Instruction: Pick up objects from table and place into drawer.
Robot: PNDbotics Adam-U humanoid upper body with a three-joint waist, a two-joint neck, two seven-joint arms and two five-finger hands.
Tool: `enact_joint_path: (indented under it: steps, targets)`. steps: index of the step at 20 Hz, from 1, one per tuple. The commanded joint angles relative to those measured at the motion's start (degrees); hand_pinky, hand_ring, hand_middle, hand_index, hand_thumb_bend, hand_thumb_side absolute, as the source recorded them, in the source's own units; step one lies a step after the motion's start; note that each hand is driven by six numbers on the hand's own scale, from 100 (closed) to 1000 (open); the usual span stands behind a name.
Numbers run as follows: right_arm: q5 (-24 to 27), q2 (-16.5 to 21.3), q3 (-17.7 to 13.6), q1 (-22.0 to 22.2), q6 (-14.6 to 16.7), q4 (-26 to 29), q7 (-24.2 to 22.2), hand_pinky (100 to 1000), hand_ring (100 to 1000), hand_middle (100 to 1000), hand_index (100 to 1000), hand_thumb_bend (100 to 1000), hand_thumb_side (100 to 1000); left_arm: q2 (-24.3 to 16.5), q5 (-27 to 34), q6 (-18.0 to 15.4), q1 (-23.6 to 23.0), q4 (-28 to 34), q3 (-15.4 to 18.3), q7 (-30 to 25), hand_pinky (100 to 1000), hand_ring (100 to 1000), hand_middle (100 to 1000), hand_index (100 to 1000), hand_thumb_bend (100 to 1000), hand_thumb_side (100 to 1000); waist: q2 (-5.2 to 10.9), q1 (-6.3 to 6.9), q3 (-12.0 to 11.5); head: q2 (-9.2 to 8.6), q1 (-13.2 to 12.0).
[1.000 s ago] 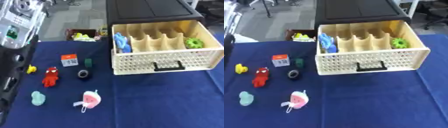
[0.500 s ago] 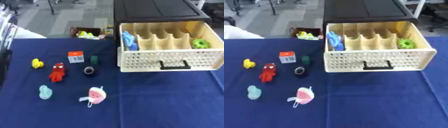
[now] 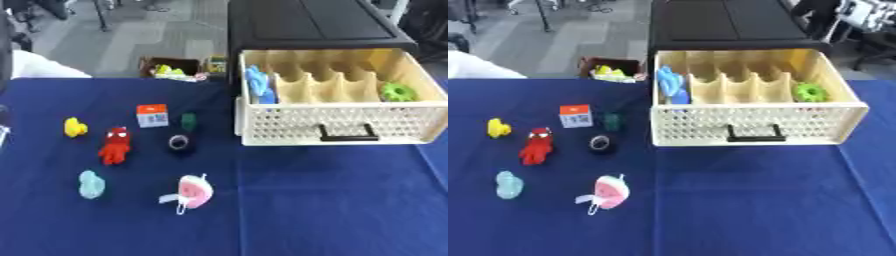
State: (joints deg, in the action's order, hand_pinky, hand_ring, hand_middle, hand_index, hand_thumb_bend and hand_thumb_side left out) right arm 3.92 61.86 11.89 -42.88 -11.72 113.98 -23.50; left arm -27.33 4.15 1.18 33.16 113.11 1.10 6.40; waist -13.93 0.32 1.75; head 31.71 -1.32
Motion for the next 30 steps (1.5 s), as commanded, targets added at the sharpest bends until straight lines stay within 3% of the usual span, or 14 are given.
enact_joint_path:
  steps: [1, 8, 19, 30]
  targets:
    - [1.1, 2.2, 1.3, -1.4, 0.0, 0.6, -4.9, 589, 671, 610, 800, 100, 1000, 1.5, -0.6, -0.9, -1.9, 1.4, 2.1, 0.1, 429, 577, 578, 733, 100, 866, 0.64, -0.19, -0.2, 0.15, 0.4]
    - [5.1, 1.5, 5.9, -3.8, -1.5, 0.6, -13.1, 611, 707, 669, 858, 100, 1000, 4.1, -1.5, -0.3, -7.2, 1.5, 3.5, -1.0, 423, 572, 572, 722, 100, 909, 0.78, -0.34, 0.4, 0.35, 0.2]
    - [9.9, 2.0, 7.9, -0.8, -4.6, 0.6, -20.0, 645, 748, 715, 893, 100, 1000, 4.6, -2.3, 1.5, -9.6, 1.5, 4.0, -2.9, 422, 571, 572, 720, 100, 938, 1.65, -0.57, 1.3, 1.03, -1.2]
    - [8.2, -0.6, 13.0, 1.0, -13.7, 0.6, -26.5, 736, 816, 781, 935, 100, 1000, 5.8, -2.1, 1.5, -10.0, 1.5, 4.2, -3.1, 421, 571, 570, 717, 100, 942, 1.15, -0.26, -0.2, 1.10, -0.7]
